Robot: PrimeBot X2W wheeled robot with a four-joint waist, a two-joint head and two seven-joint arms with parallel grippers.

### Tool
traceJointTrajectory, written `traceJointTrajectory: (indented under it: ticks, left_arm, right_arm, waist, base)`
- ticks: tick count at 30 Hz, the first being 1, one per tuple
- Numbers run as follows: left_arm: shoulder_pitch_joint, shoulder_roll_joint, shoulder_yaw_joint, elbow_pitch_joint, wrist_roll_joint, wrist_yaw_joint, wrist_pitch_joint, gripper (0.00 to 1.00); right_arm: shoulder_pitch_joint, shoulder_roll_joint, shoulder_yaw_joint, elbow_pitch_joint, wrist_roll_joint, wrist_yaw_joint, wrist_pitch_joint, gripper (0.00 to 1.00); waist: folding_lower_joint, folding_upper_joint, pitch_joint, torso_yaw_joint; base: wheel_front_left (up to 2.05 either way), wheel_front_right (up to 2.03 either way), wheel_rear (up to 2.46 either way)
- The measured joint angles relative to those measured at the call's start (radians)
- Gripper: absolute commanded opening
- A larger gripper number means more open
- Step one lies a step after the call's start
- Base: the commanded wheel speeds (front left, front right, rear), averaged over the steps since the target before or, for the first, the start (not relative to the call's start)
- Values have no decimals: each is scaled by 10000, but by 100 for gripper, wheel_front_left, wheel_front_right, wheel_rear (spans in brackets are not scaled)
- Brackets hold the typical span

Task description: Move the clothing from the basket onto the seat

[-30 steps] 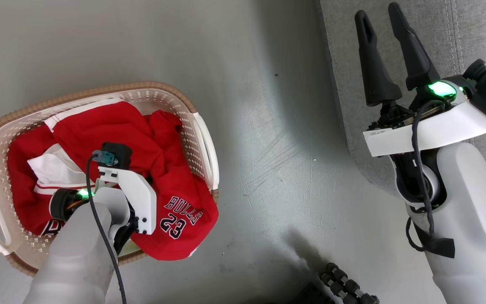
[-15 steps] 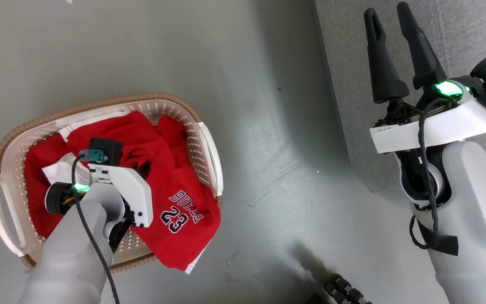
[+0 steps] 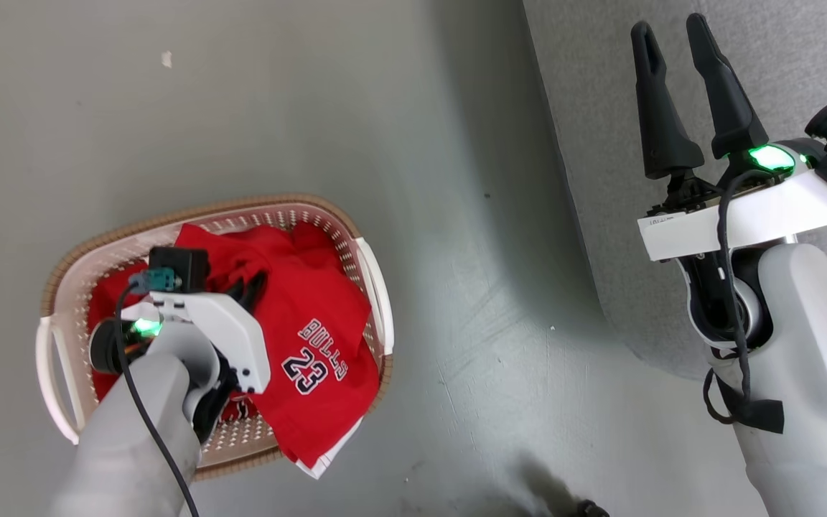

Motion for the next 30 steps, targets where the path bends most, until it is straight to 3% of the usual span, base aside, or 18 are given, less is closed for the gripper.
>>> traceJointTrajectory:
  ticks: [30]
  left_arm:
    - [1713, 46, -1035, -1446, -1154, 0, -2013, 0]
  right_arm:
    - [1442, -671, -31, 673, 12, 0, 0, 100]
  waist:
    - [-1, 0, -3118, 1030]
  base:
    - [0, 0, 0]
